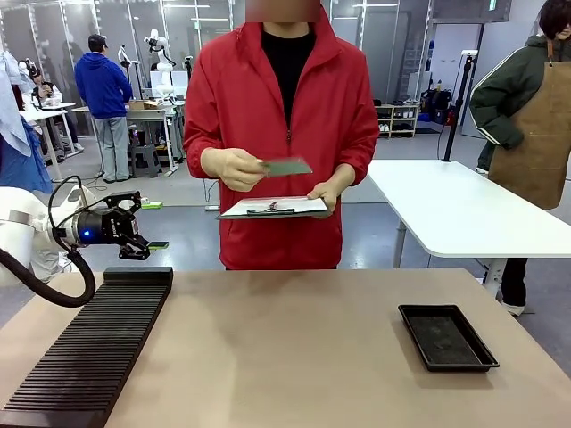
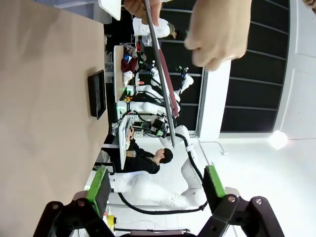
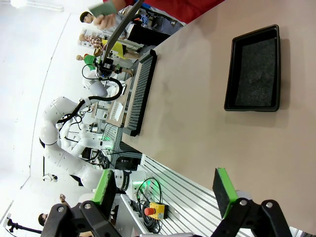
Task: Inspect the PCB.
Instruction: Pick up the Blank PCB that the human is holding.
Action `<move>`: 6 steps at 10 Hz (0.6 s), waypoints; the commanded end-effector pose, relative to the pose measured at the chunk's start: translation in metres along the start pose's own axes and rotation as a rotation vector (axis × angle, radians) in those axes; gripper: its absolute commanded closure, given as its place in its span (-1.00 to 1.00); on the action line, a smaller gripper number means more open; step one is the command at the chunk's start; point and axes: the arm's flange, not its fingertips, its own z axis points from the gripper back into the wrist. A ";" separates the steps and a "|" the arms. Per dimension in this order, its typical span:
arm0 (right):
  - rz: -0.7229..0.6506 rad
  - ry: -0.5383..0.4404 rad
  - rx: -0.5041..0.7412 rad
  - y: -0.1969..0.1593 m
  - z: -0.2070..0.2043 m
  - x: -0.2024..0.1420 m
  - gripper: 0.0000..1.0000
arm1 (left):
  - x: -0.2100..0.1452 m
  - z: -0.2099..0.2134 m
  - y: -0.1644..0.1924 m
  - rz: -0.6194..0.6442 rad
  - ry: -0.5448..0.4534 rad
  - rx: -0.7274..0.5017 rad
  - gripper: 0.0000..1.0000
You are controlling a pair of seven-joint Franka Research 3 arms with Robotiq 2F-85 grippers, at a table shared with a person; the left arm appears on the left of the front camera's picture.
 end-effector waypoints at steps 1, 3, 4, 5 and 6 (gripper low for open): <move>0.020 -0.006 0.008 0.000 0.001 0.001 -1.00 | -0.038 0.030 -0.023 -0.071 0.043 0.007 -0.92; 0.020 -0.006 0.008 0.000 0.001 0.001 -1.00 | -0.103 0.086 -0.026 -0.093 0.085 0.010 -0.92; 0.020 -0.006 0.008 0.000 0.001 0.001 -1.00 | -0.138 0.114 -0.024 -0.128 0.097 0.008 -0.92; 0.020 -0.006 0.008 0.000 0.001 0.001 -1.00 | -0.178 0.141 -0.019 -0.161 0.095 0.011 -0.92; 0.020 -0.006 0.008 0.000 0.001 0.001 -1.00 | -0.209 0.161 -0.012 -0.196 0.115 0.019 -0.92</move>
